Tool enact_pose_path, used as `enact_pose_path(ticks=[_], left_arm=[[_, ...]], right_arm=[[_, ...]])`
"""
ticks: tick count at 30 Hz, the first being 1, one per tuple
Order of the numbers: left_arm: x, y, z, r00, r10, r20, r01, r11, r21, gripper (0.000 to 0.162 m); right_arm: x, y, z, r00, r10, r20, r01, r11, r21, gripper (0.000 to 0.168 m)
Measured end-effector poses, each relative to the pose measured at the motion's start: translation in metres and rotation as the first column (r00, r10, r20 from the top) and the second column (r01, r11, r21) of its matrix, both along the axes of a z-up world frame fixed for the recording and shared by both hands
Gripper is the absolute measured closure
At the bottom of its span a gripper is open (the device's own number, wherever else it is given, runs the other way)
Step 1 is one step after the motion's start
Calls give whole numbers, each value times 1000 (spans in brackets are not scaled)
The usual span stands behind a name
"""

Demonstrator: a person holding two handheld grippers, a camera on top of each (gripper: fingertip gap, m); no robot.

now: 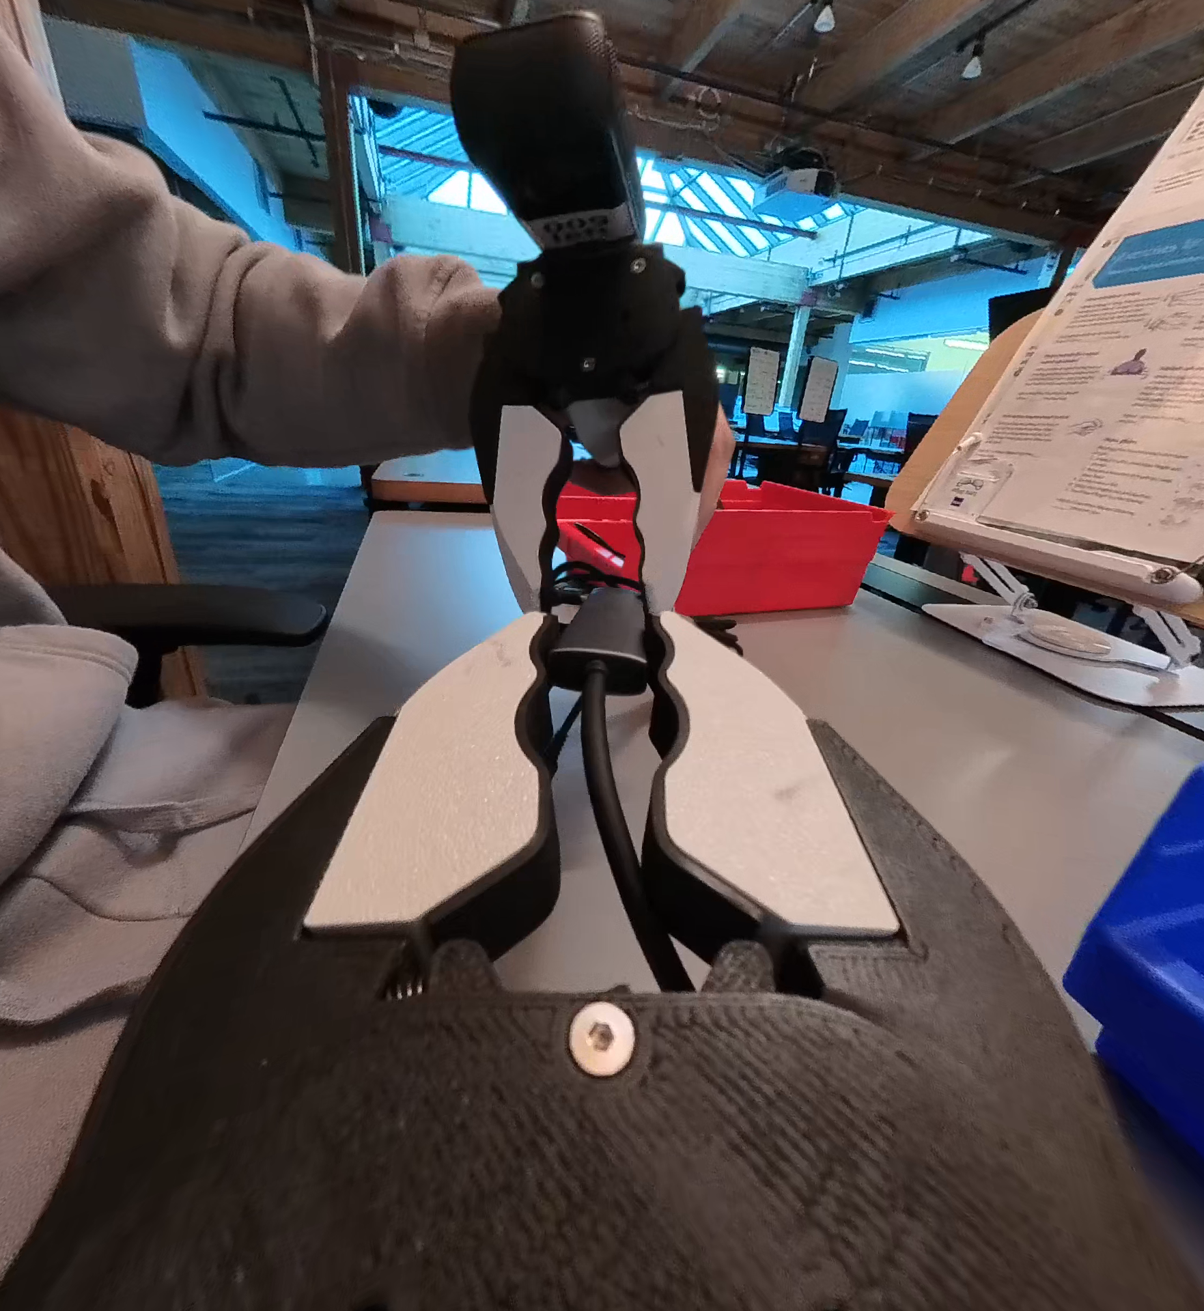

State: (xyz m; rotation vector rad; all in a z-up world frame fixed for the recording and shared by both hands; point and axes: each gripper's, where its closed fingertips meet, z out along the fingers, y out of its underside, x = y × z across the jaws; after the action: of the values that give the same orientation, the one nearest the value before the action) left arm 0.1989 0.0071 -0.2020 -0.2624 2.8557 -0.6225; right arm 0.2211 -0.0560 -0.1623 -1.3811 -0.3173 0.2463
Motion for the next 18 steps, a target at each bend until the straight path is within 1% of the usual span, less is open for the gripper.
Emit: enact_pose_path(ticks=[3, 7, 13, 16, 18], left_arm=[[3, 2, -1, 1000, -7, 5, 6, 999, 40, 121], [11, 4, 0, 997, -24, 72, 18, 996, 82, 121], [7, 4, -1, 1000, 16, 24, -17, 997, 74, 123], [9, 4, 0, 999, 39, 24, -40, 998, 46, 124], [11, 5, 0, 998, 39, 41, -41, 998, 51, 124]], right_arm=[[2, 1, 0, 1000, -12, 0, 12, 1000, 0, 144], [5, -1, 2, 1000, -25, -18, 25, 1000, 15, 144], [3, 0, 1, 1000, -18, -6, 18, 1000, 7, 144], [4, 0, 1, 1000, -24, -10, 24, 1000, 11, 144], [5, 1, 1, 999, -34, -11, 34, 999, 9, 144]])
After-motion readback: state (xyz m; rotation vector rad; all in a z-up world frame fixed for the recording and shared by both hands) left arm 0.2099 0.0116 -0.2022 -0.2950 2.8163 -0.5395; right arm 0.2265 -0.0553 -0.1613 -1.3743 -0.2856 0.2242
